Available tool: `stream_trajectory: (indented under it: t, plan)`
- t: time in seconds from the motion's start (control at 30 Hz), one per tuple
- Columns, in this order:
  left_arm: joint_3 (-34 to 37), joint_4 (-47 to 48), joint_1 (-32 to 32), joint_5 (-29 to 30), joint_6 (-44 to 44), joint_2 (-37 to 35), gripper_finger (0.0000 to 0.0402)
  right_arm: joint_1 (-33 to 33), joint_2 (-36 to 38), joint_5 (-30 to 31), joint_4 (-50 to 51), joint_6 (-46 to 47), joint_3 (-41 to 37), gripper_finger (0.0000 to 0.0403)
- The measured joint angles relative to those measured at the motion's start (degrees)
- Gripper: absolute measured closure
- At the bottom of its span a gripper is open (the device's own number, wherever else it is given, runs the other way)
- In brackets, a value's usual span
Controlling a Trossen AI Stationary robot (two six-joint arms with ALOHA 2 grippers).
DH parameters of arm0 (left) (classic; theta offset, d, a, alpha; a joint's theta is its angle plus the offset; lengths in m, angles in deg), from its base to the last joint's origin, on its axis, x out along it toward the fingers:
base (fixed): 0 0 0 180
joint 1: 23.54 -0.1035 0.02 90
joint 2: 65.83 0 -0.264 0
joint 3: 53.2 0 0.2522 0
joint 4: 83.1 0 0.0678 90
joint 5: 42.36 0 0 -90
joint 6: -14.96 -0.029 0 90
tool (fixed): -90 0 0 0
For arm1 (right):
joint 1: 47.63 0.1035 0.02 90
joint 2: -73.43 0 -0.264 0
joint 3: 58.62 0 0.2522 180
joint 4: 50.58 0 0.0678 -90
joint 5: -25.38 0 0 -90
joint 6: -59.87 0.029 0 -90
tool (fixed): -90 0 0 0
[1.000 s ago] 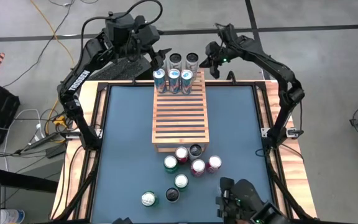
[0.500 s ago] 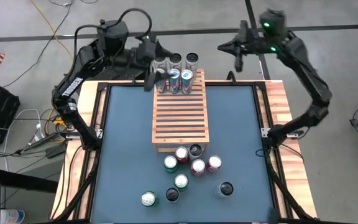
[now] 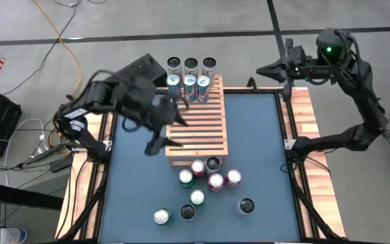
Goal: Place canned beverage on shelf
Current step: Put the top center white blue soda can on the shelf
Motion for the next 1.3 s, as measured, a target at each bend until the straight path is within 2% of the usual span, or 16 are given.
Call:
stream_trajectory:
  t: [0.13, 0.2, 0.3, 0.4, 0.5, 0.6, 0.67, 0.9, 1.03, 1.17, 1.3]
  plan:
    - [2.6, 2.2, 6.1, 9.4, 4.2, 0.6, 0.0097, 2.2, 1.3, 3.9, 4.7, 2.0, 0.0, 0.0403]
    - [3.9, 2.5, 8.7, 14.4, 2.6, 1.6, 0.0097, 3.3, 1.6, 5.3, 7.9, 1.8, 0.0, 0.0403]
    - [5.2, -0.1, 9.8, 18.3, -0.2, 3.5, 0.0097, 4.3, 1.4, 5.7, 11.7, 1.8, 0.0, 0.0403]
    - [5.9, -5.2, 9.1, 16.2, -0.8, 5.8, 0.0097, 4.7, 1.2, 5.8, 13.6, 1.6, 0.0, 0.0403]
    - [5.9, -11.8, 7.7, 10.5, -2.3, 9.1, 0.0097, 5.4, 1.3, 5.8, 14.8, 1.2, 0.0, 0.0403]
    - [5.7, -16.8, 6.3, 5.3, -6.5, 12.4, 0.0097, 6.5, 1.3, 5.7, 16.8, 1.2, 0.0, 0.0403]
    - [5.4, -18.6, 5.5, 4.4, -10.4, 14.0, 0.0097, 7.2, 1.3, 5.7, 18.5, 1.2, 0.0, 0.0403]
    - [5.4, -18.3, 3.5, 6.4, -14.1, 20.1, 0.0097, 9.2, 2.2, 5.6, 23.9, 1.6, 0.0, 0.0403]
    - [5.4, -16.8, 3.9, 3.8, -17.5, 21.7, 0.0097, 10.0, 2.2, 5.5, 23.8, 1.4, 0.0, 0.0403]
    - [5.4, -14.9, 3.8, 0.8, -15.1, 22.8, 0.0097, 10.0, 2.2, 5.5, 24.0, 0.6, 0.0, 0.0403]
    - [5.7, -14.3, 3.8, 1.2, -20.1, 22.6, 0.0097, 10.0, 2.1, 5.5, 24.1, 0.2, 0.0, 0.0403]
